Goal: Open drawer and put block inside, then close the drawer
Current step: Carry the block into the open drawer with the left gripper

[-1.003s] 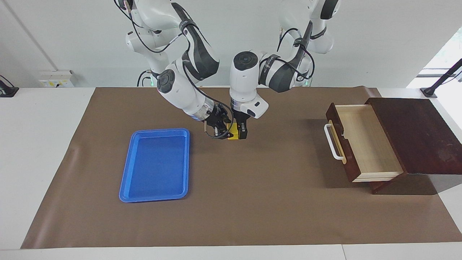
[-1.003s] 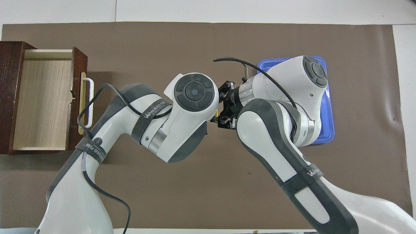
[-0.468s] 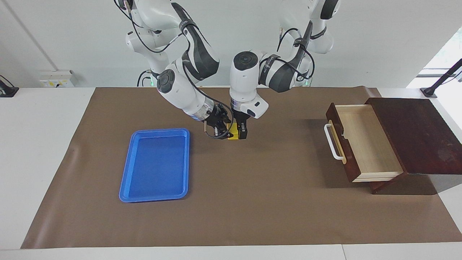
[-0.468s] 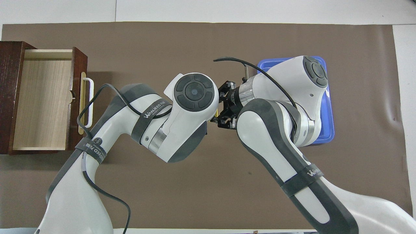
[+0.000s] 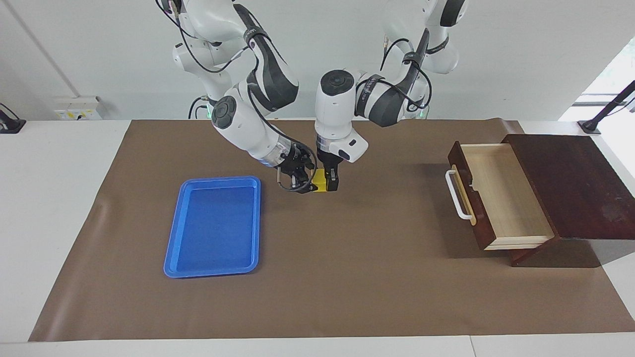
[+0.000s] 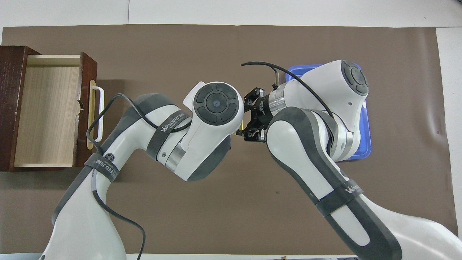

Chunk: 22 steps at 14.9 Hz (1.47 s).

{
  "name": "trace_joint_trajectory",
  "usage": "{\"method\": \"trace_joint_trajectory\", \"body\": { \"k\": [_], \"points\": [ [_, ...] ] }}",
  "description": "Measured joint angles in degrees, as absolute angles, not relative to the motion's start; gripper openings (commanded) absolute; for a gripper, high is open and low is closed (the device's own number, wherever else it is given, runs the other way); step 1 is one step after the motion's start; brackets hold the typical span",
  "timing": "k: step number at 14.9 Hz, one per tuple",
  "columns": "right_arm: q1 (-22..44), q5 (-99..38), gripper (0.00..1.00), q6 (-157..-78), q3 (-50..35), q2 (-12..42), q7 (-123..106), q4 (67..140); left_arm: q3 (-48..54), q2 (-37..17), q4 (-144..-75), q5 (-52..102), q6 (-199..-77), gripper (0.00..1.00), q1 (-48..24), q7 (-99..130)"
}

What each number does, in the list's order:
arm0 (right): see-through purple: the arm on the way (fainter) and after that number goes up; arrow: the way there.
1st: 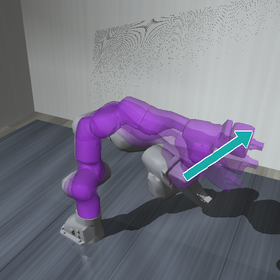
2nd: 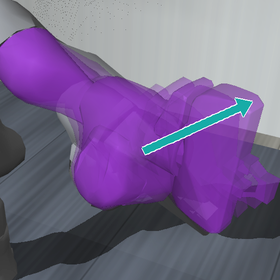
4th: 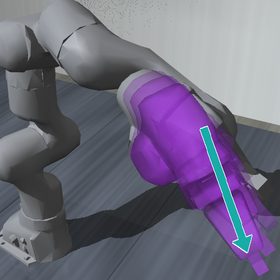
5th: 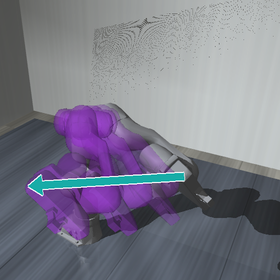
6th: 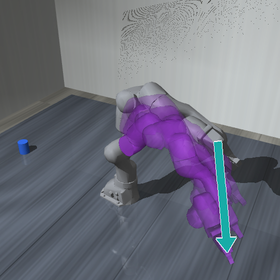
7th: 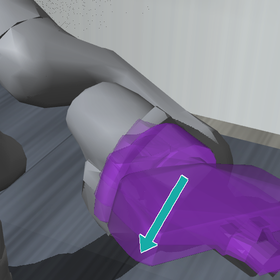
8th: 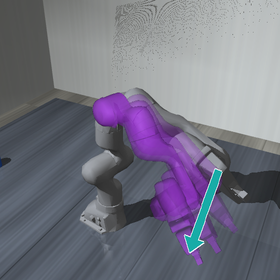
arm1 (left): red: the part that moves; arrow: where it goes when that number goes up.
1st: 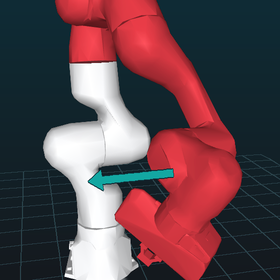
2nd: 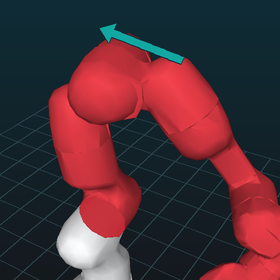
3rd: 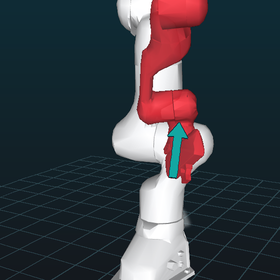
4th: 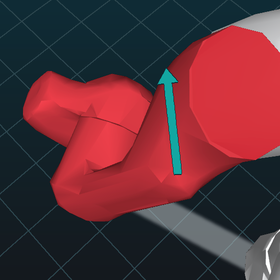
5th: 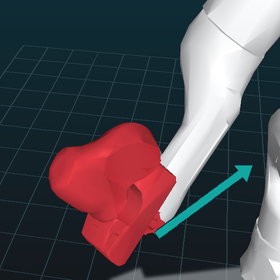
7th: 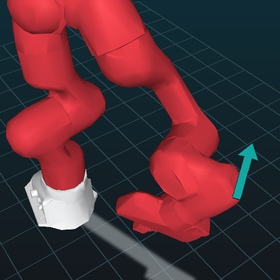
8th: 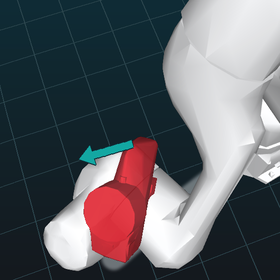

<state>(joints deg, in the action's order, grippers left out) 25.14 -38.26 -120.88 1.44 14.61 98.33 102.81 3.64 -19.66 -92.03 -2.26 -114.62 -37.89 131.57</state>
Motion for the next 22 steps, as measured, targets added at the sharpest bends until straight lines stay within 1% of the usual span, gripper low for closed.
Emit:
{"method": "trace_joint_trajectory", "body": {
  "k": [2,4,8,12,15,18,22],
  "points": [
    [25.08,-38.26,0.7,-120.88,1.47,14.61,98.35,102.79,3.55,-19.66,-92.1,-2.26,-114.58,0.0,-37.89,131.31],
    [24.89,-38.26,0.7,-120.88,1.51,14.61,98.36,102.72,3.09,-19.61,-92.18,-2.29,-114.01,0.0,-37.63,130.44],
    [24.22,-38.26,0.72,-120.88,1.51,14.61,98.36,102.5,2.65,-17.8,-92.25,-2.31,-111.17,0.0,-33.24,126.65],
    [23.39,-38.26,0.73,-120.57,1.51,14.61,98.36,102.27,2.37,-14.43,-92.26,-2.31,-107.34,0.0,-25.68,119.39],
    [21.62,-38.26,0.74,-119.03,1.49,14.58,98.29,101.55,2.2,-10.71,-92.22,-0.81,-104.94,0.0,-16.99,111.26],
    [18.5,-37.75,0.75,-116.0,1.53,14.38,96.06,100.22,2.07,-7.21,-92.25,0.84,-101.14,0.0,-8.24,100.63],
    [13.86,-33.65,0.76,-111.18,1.55,13.54,90.27,98.07,1.83,-6.0,-92.49,1.16,-99.2,0.0,-2.93,91.86]
  ]
}}
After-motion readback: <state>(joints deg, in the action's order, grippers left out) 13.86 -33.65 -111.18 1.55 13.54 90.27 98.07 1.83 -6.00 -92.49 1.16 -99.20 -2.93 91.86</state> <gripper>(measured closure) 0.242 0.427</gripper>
